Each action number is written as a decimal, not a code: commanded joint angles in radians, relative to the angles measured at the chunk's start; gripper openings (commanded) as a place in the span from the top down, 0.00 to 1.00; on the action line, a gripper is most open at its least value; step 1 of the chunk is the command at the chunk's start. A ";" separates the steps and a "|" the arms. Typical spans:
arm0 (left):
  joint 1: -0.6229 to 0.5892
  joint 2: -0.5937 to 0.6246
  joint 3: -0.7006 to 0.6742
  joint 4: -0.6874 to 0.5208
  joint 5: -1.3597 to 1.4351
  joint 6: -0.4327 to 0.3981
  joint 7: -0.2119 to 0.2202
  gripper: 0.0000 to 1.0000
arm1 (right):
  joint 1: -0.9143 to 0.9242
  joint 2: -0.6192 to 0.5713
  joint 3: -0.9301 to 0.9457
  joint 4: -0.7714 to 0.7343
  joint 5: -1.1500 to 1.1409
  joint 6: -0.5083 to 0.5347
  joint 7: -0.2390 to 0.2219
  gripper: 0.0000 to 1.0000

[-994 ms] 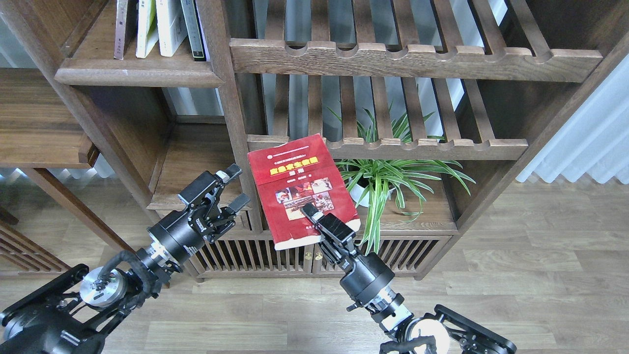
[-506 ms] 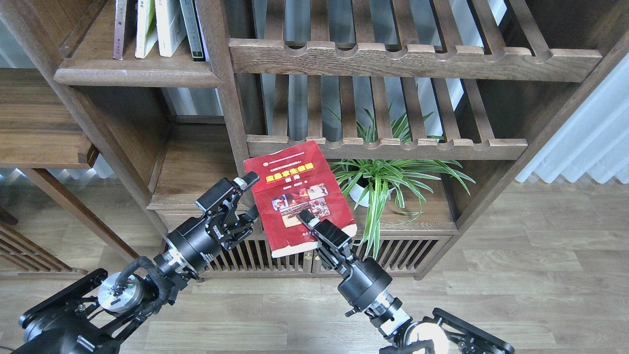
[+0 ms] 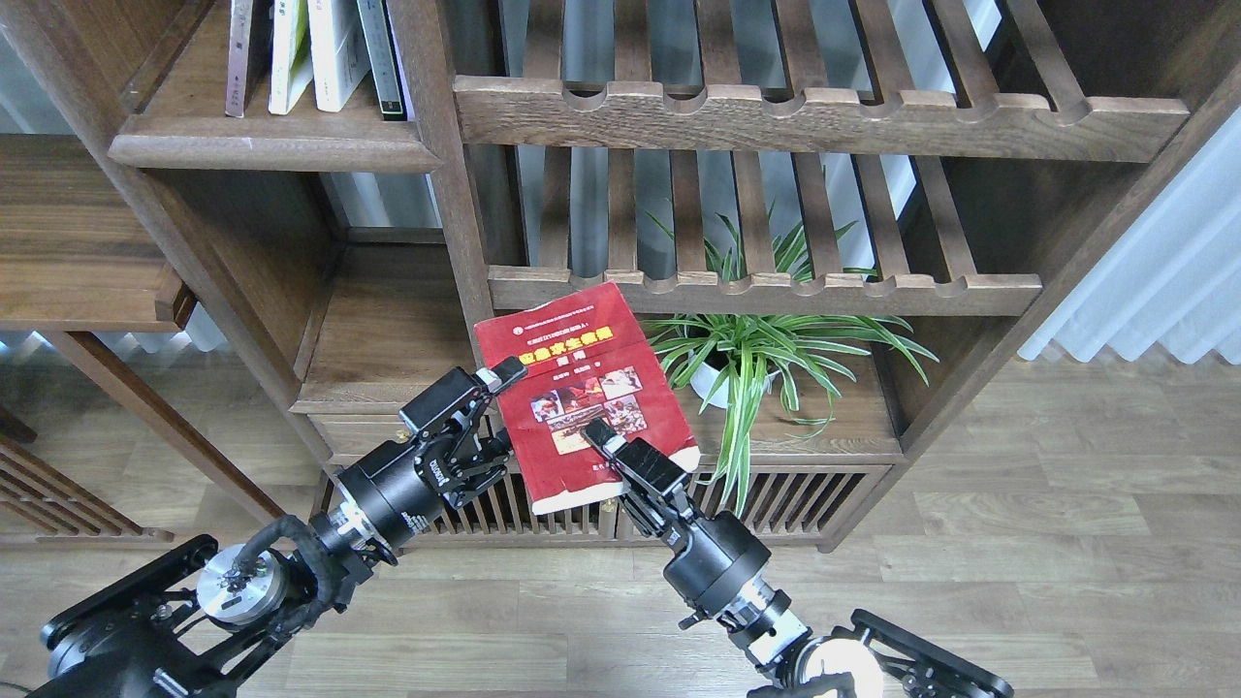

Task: Organize books on shelf
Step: 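Pinch the red book between both grippers and hold it, then take the red book with the left gripper and release the right gripper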

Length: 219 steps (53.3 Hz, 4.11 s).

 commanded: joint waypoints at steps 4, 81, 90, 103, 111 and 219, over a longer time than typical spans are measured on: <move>-0.001 -0.002 0.000 0.000 0.000 0.000 0.000 0.11 | 0.000 0.000 0.000 0.001 -0.007 0.000 -0.007 0.95; -0.063 0.056 0.065 -0.028 -0.006 0.000 0.000 0.52 | 0.004 0.015 -0.008 0.001 -0.015 0.000 -0.008 0.95; -0.063 0.056 0.066 -0.028 -0.005 0.000 0.002 0.54 | 0.004 0.015 -0.008 0.001 -0.016 0.000 -0.008 0.95; -0.063 0.056 0.072 -0.029 -0.005 0.000 0.002 0.64 | 0.004 0.015 -0.008 0.001 -0.015 0.000 -0.008 0.95; -0.063 0.056 0.074 -0.029 -0.005 0.000 0.000 0.74 | 0.004 0.015 -0.008 0.001 -0.016 0.000 -0.008 0.95; -0.064 0.159 0.011 -0.134 0.106 0.000 0.000 0.95 | -0.005 0.025 0.179 -0.036 -0.023 0.000 -0.005 0.08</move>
